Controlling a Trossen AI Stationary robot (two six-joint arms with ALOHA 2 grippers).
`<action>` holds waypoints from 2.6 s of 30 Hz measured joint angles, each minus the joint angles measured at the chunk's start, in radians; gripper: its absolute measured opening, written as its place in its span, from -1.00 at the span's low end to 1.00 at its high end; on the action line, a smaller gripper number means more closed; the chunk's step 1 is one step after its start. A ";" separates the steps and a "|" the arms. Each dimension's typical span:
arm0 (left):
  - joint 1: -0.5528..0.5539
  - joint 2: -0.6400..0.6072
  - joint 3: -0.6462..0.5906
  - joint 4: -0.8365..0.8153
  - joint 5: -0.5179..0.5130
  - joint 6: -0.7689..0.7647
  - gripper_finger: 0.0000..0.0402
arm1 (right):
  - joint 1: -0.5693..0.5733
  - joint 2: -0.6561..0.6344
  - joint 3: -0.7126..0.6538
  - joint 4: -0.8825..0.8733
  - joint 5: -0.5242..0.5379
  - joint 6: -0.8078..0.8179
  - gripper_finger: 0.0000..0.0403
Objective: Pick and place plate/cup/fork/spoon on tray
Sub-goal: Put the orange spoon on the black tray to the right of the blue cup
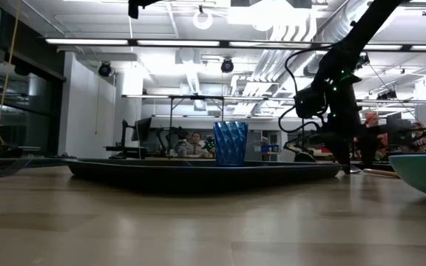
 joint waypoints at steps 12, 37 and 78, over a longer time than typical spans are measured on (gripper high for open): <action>0.000 0.000 0.000 0.031 -0.013 0.001 0.20 | -0.050 -0.014 -0.046 0.059 -0.067 -0.062 -0.90; 0.026 0.000 0.000 0.038 -0.030 0.026 0.20 | 0.357 -0.505 0.231 -0.060 -0.016 0.081 -0.99; 0.026 0.000 0.000 0.038 -0.030 0.024 0.20 | 0.474 0.219 0.364 0.104 0.215 -0.276 -1.00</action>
